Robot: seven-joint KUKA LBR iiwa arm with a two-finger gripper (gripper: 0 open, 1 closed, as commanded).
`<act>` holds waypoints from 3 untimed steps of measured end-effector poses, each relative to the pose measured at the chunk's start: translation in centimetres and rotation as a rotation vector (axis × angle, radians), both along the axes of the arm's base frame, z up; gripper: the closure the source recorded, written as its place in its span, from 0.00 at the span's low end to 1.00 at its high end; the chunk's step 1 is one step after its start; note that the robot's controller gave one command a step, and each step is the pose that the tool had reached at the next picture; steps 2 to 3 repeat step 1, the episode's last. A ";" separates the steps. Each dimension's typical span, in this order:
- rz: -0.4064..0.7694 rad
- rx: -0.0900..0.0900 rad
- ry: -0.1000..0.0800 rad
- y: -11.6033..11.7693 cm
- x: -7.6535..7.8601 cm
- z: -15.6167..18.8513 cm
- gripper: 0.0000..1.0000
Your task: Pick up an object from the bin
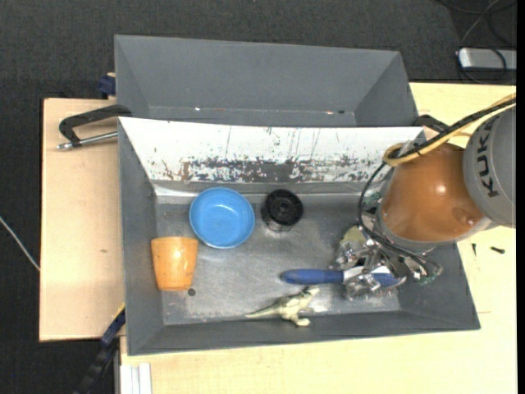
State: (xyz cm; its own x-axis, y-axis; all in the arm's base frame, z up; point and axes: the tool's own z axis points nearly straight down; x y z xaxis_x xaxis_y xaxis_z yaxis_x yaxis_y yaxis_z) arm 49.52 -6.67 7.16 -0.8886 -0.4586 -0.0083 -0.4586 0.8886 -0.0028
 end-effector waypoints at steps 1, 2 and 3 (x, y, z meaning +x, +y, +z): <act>0.228 -0.007 -0.004 -7.5 4.1 14.7 1.00; 0.228 -0.007 -0.004 -7.5 4.1 14.7 1.00; 0.228 -0.007 -0.004 -7.5 4.1 14.7 1.00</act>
Offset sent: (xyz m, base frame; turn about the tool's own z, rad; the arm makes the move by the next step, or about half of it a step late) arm 0.0386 -0.0729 0.1427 -0.2327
